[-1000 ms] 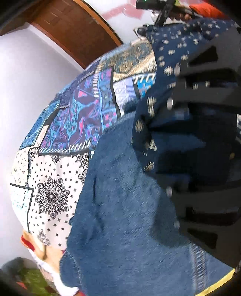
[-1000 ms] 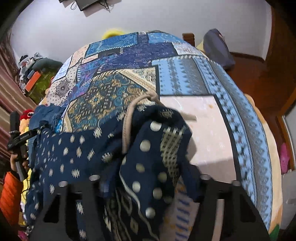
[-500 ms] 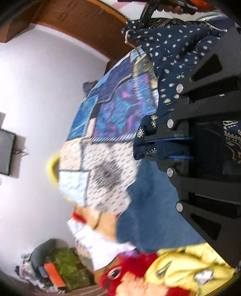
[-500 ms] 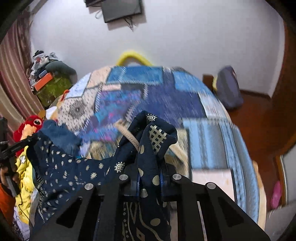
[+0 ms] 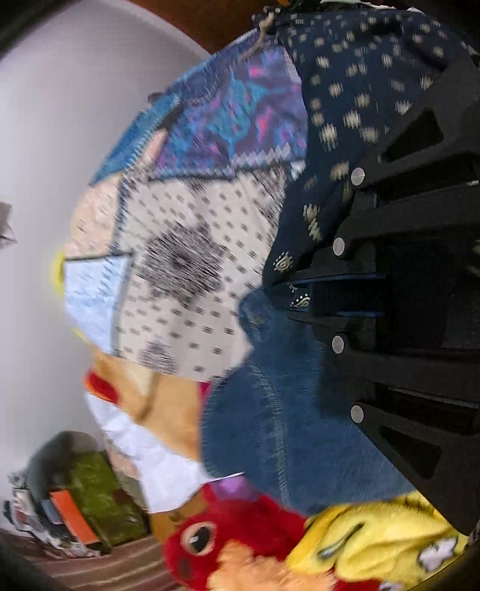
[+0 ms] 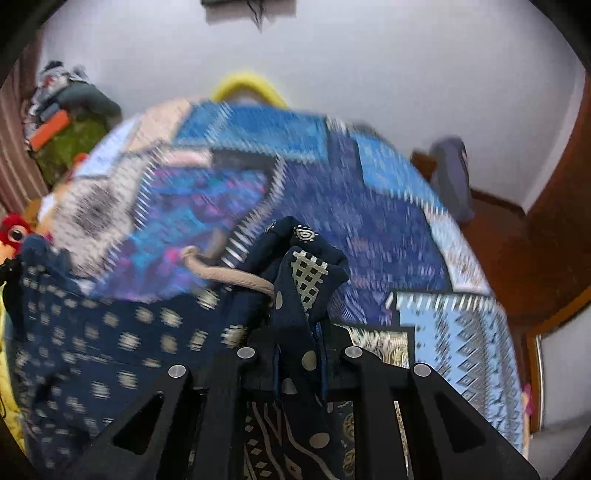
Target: Fold large clothes
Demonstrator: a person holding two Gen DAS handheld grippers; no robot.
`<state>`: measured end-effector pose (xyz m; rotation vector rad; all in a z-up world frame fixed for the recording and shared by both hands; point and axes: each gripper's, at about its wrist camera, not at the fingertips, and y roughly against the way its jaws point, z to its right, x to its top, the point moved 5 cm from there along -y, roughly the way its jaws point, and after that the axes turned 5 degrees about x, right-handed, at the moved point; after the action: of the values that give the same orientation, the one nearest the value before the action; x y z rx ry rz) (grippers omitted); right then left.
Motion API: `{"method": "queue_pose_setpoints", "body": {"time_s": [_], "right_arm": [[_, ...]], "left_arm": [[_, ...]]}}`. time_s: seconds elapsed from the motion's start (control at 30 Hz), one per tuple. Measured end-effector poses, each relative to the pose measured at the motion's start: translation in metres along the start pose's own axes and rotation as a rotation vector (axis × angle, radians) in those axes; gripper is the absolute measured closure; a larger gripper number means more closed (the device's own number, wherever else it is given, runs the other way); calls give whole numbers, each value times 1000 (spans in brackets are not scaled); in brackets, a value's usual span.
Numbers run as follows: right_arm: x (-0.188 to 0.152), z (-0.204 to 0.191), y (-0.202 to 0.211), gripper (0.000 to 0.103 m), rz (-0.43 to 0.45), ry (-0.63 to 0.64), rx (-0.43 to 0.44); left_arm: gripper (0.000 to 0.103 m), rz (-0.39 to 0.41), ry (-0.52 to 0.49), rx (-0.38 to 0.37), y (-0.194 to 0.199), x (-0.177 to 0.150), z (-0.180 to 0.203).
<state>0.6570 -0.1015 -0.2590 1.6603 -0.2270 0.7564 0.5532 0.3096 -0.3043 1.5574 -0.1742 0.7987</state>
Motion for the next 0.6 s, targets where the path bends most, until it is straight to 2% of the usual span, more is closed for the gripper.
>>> {"method": "queue_pose_setpoints", "body": {"time_s": [0.1, 0.13, 0.17, 0.2, 0.23, 0.27, 0.37, 0.47, 0.53, 0.6], "right_arm": [[-7, 5, 0, 88, 21, 33, -24], [-8, 6, 1, 81, 12, 41, -56], [-9, 7, 2, 63, 5, 53, -90], [-10, 9, 5, 51, 5, 71, -144], [-12, 13, 9, 26, 13, 95, -218], [-13, 15, 14, 20, 22, 107, -237], [-23, 19, 34, 20, 12, 77, -166], [-33, 19, 63, 20, 21, 45, -101], [-40, 14, 81, 20, 24, 42, -82], [-47, 7, 105, 20, 38, 54, -71]], "left_arm": [[91, 9, -15, 0, -4, -7, 0], [91, 16, -35, 8, -2, -8, 2], [89, 17, -56, 23, 0, -9, 3], [88, 16, -73, 37, 3, -11, 5], [85, 13, -82, 46, 5, -11, 6], [82, 10, -92, 57, 10, -13, 6], [75, 13, -118, 68, 27, -18, 6], [73, 23, -150, 73, 48, -23, 8], [73, 32, -178, 74, 71, -29, 11], [68, 43, -194, 62, 94, -35, 15]]}}
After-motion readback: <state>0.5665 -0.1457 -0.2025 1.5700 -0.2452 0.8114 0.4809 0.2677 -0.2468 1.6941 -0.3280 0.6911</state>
